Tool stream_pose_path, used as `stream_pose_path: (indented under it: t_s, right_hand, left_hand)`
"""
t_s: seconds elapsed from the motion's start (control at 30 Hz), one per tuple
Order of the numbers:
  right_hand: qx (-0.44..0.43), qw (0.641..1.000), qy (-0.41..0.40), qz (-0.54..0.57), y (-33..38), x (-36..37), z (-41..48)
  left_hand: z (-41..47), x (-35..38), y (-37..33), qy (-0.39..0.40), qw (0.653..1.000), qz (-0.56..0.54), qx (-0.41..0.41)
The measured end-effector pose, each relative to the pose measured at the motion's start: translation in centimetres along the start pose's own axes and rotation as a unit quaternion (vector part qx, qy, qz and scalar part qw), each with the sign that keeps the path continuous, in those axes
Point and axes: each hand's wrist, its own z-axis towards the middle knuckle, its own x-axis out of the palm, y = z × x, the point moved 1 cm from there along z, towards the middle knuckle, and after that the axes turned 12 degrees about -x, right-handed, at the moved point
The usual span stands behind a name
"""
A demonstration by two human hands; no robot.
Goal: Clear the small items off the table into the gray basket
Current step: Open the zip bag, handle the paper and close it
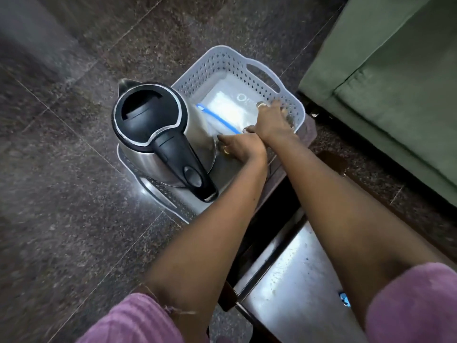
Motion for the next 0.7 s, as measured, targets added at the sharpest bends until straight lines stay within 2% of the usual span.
stream_pose_path:
  t_s: [0.07, 0.23, 0.4, 0.57, 0.7]
  right_hand:
    - [0.021, 1.0, 0.008, 0.002, -0.5, 0.7, 0.5]
    - [0.031, 0.998, -0.041, 0.048, -0.9, 0.6, 0.3]
    - [-0.006, 0.978, -0.126, 0.166, -1.4, -2.1, -2.2]
    - [-0.05, 0.945, -0.207, 0.25, -2.8, -4.6, -8.3]
    - [-0.025, 0.928, -0.222, 0.298, -5.5, -5.1, -15.0]
  left_hand:
    - [0.5, 0.1, -0.4, 0.003, 1.0, -0.002, -0.017]
    - [1.0, 0.4, -0.8, -0.008, 0.999, -0.006, -0.037]
    - [-1.7, 0.2, -0.9, -0.012, 0.996, -0.062, 0.059]
    - [-7.6, -0.5, 0.3, 0.098, 0.974, -0.123, 0.164]
    - [-12.1, -0.4, 4.1, 0.229, 0.952, -0.152, 0.138]
